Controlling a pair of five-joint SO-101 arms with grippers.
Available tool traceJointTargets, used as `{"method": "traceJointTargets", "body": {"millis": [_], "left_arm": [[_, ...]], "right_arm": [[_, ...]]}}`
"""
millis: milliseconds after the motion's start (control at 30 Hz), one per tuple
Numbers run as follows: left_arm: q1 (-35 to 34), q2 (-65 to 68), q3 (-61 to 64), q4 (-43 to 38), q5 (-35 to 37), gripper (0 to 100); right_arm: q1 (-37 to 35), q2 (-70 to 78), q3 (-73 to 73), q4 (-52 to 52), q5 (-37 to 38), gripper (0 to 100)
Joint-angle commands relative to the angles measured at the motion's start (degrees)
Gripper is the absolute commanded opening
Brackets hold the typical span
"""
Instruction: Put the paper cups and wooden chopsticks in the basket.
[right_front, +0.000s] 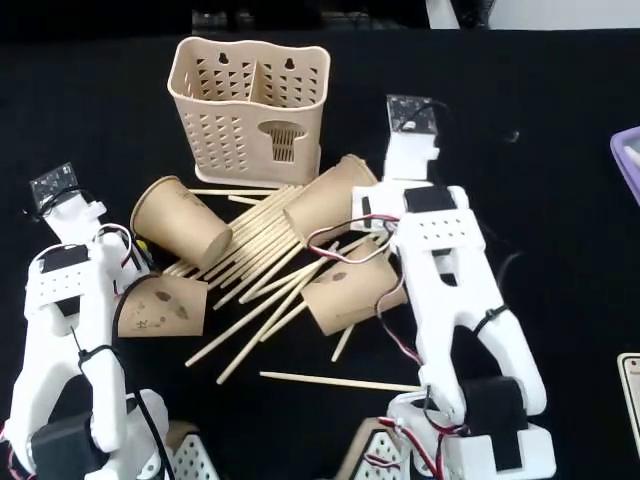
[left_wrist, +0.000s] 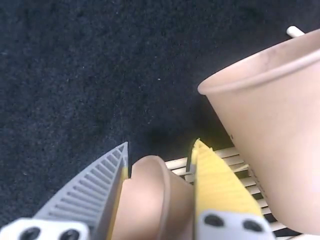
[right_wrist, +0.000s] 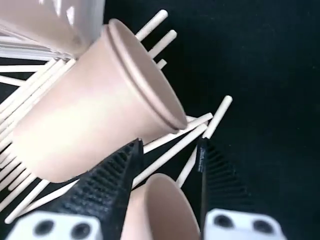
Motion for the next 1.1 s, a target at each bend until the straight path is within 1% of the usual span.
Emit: {"method": "traceJointTargets", "body": {"millis": [0,100,267,500,633,767,867,1067], "left_arm": [[-0.5,-1.9,-0.1,-0.8,0.2,21],[-0.5,-1.9,-0.1,-0.8,0.2,21],[-0.5,-1.9,-0.1,-0.8,0.2,21],[-0.5,-1.9,-0.1,-0.8,0.2,21],[-0.5,-1.9,-0.1,-0.8,0.2,21],[-0.5,-1.9,-0.1,-0.8,0.2,21],[-0.5,-1.9,-0.1,-0.8,0.2,21],[-0.5,-1.9,-0.1,-0.5,0.2,21]], "right_arm": [[-1.3,-0.1,-3.0,-1.1,0.1,17.5],[-1.0,-0.1,-3.6,-1.8,1.3,17.6],[0.3,-0.1,-6.7,-1.9,9.6,17.7],[-0.1,0.3,-8.7,-1.8,21.0,17.7],[0.3,1.5,-9.5,-1.6,24.0,17.9],[0.2,4.4,-10.2,-1.5,24.0,24.3],[0.3,6.4,-13.8,1.4,24.4,27.3],[0.3,12.4,-24.0,11.5,30.3,27.1]]}}
